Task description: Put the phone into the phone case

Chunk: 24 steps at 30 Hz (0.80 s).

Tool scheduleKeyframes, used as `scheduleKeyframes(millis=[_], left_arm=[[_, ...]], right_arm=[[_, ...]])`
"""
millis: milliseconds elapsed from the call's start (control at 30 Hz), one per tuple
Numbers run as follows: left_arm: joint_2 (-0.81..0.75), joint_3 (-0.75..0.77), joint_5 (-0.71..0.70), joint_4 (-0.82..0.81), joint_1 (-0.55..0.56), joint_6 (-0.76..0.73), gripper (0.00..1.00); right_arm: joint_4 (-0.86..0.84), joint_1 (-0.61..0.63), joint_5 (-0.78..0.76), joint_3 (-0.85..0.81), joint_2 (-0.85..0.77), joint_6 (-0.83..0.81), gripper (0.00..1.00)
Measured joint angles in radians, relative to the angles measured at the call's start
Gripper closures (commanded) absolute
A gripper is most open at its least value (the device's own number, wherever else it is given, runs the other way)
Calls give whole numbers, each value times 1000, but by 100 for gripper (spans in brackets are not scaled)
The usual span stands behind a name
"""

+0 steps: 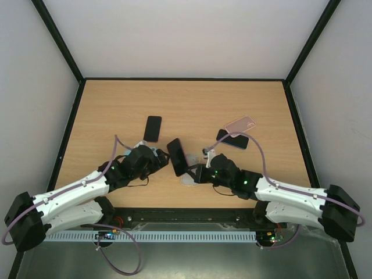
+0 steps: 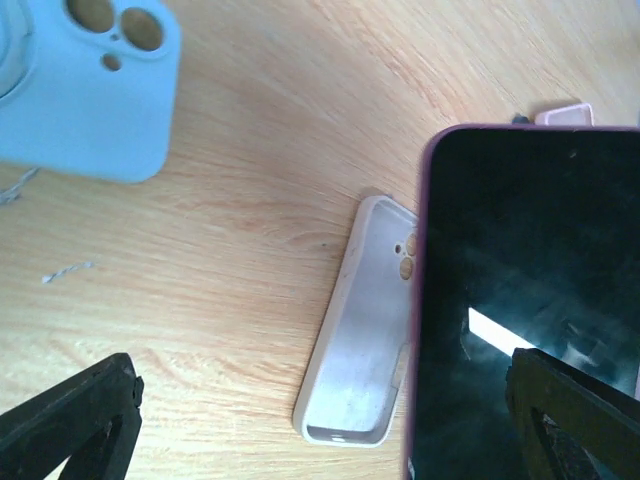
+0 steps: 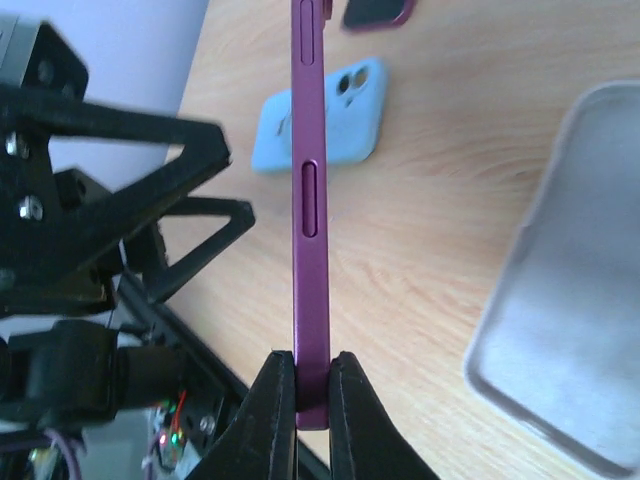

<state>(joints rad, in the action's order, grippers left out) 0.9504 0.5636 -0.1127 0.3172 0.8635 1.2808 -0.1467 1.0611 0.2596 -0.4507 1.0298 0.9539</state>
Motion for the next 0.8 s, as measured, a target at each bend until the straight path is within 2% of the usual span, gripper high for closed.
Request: scheduleKeyframes(millis=[133,367,633,800], left_arm=[[40,-3,3,-68,8,-77,3],[152,-32,45,-229,24,-174,9],[274,-39,62,-359,42,-191,15],[355,-42,69,-427,58,-177,21]], right_arm=[[120,0,-136,10,-104,43,98],[235,0,-239,67,-140,121,98],[241,0,-246,130,-135,183,98],[169,0,-228,167,-120,202,98]])
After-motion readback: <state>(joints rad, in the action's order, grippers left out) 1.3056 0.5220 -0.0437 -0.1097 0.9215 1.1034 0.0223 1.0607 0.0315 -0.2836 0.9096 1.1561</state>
